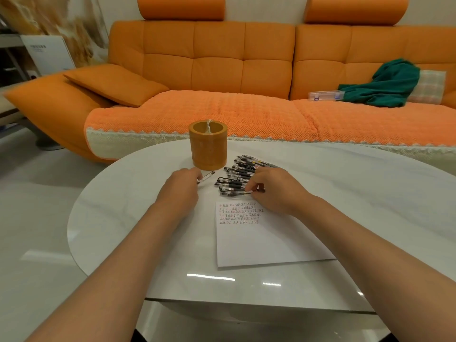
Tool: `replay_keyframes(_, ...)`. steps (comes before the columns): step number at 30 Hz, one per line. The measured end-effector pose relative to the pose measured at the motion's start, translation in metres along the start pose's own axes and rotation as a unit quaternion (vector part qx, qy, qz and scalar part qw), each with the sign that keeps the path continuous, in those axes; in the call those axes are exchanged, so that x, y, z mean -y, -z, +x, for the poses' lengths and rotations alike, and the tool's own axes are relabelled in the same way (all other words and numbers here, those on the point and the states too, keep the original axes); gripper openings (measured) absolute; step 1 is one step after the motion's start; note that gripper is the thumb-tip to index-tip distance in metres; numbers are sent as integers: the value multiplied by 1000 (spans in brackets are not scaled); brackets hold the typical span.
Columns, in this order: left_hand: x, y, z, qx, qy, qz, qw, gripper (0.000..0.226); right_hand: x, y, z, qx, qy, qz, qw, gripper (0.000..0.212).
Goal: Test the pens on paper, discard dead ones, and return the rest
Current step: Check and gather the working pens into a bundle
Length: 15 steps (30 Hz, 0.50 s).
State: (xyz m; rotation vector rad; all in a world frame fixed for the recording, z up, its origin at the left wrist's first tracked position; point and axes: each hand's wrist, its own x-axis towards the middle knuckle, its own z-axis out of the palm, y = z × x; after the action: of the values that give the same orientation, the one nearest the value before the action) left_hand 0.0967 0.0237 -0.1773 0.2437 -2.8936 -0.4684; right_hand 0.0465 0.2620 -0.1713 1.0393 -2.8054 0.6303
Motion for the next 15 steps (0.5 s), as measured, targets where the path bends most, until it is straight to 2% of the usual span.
replay_keyframes(3,-12,6,-4,-11,-10,-36,999,33,-4,-4,-1,-35,12,-37,999,17)
replay_keyframes(7,-26,10,-10,-54,-68,-84,993,28,-5,-8,-1,-57,16,-51,997,15)
replay_keyframes(11,-32,7,-13,-42,-107,-119,986,28,-7,-8,-2,-80,13,-53,995,16)
replay_keyframes(15,-40,4,-14,-22,-143,-150,978,29,-4,-3,-3,-122,-47,68,989,35)
